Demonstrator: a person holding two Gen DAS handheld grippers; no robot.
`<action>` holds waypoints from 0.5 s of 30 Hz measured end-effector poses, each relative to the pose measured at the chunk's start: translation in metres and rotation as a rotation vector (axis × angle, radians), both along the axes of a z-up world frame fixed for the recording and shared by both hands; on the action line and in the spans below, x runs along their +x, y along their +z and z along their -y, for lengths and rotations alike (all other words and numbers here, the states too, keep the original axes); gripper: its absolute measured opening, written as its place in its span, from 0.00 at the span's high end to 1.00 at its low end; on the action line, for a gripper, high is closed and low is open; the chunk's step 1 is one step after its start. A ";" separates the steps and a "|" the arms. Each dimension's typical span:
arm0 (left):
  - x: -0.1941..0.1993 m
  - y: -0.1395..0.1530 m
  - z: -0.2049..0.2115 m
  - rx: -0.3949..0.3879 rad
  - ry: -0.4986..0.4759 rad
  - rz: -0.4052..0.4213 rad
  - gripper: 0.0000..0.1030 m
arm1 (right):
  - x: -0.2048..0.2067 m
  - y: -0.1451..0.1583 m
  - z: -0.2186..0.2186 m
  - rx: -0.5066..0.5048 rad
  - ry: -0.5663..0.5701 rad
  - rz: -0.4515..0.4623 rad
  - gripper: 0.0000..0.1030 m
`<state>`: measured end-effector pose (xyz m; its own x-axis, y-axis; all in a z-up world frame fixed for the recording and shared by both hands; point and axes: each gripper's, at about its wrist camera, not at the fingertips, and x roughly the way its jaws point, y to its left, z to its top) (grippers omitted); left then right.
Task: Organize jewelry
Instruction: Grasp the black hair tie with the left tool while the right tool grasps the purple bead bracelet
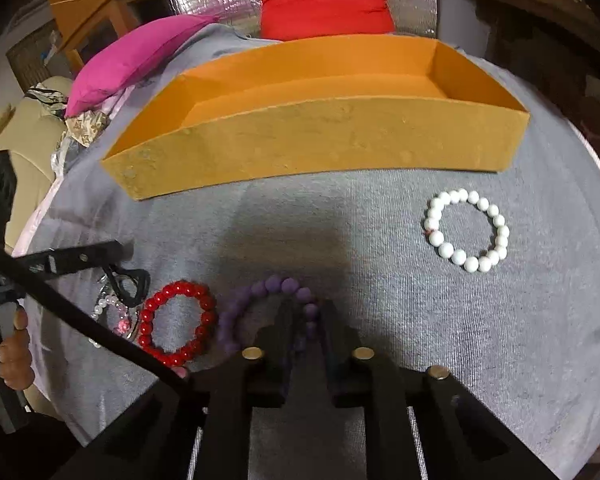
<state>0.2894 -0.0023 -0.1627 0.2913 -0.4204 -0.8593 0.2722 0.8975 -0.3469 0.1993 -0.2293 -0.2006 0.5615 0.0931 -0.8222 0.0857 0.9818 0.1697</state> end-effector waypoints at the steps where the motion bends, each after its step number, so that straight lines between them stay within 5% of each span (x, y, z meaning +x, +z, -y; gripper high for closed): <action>1: 0.001 0.000 0.001 -0.008 0.001 0.000 0.88 | -0.001 0.001 0.000 -0.001 -0.003 0.009 0.90; 15: -0.002 0.013 -0.013 -0.037 0.046 0.055 0.92 | -0.007 0.014 0.019 0.051 -0.054 0.080 0.90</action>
